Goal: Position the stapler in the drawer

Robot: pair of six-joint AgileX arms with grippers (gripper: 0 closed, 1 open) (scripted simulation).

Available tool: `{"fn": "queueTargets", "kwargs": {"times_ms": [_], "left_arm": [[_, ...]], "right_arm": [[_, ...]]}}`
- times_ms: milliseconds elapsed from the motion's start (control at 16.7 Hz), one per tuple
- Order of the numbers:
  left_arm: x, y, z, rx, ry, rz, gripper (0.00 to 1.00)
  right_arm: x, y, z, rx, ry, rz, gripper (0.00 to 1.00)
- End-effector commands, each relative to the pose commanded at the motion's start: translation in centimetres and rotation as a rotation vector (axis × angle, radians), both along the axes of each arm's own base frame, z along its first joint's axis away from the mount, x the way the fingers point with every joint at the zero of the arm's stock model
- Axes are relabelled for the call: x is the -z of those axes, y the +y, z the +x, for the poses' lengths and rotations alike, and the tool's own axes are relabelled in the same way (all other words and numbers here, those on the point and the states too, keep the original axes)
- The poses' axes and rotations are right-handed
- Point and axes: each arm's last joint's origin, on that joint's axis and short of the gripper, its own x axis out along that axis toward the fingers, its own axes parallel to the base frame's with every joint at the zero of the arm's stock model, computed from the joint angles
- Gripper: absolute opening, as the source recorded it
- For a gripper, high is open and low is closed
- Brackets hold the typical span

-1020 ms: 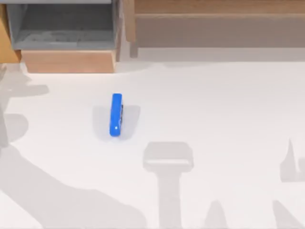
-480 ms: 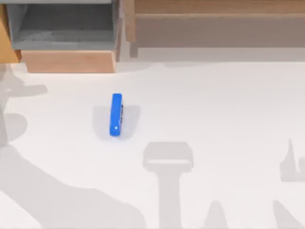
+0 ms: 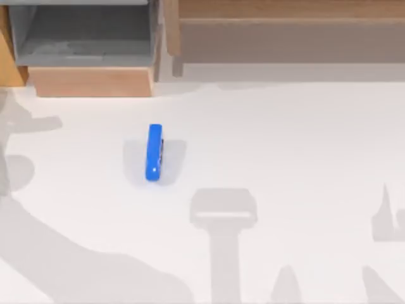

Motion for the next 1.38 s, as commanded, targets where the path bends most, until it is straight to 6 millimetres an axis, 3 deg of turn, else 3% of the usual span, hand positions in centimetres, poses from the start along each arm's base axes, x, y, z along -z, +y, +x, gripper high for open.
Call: {"fn": "queueTargets", "kwargs": {"times_ms": [360,780,1140,1380], "left_arm": [[0.3,0.1,-5.0,-0.003,0.011,-0.005,0.00],[0.3,-0.1,-5.7,0.003,0.009,-0.001,0.00],[0.5,0.0,-11.0,0.003,0.017,-0.010,0.00],[0.5,0.1,-11.6,0.000,0.014,-0.002,0.00]], "right_arm": [[0.0,0.0,0.0,0.000,0.000,0.000,1.00],[0.0,0.0,0.0,0.000,0.000,0.000,1.00],[0.0,0.0,0.0,0.000,0.000,0.000,1.00],[0.0,0.0,0.0,0.000,0.000,0.000,1.00]]}}
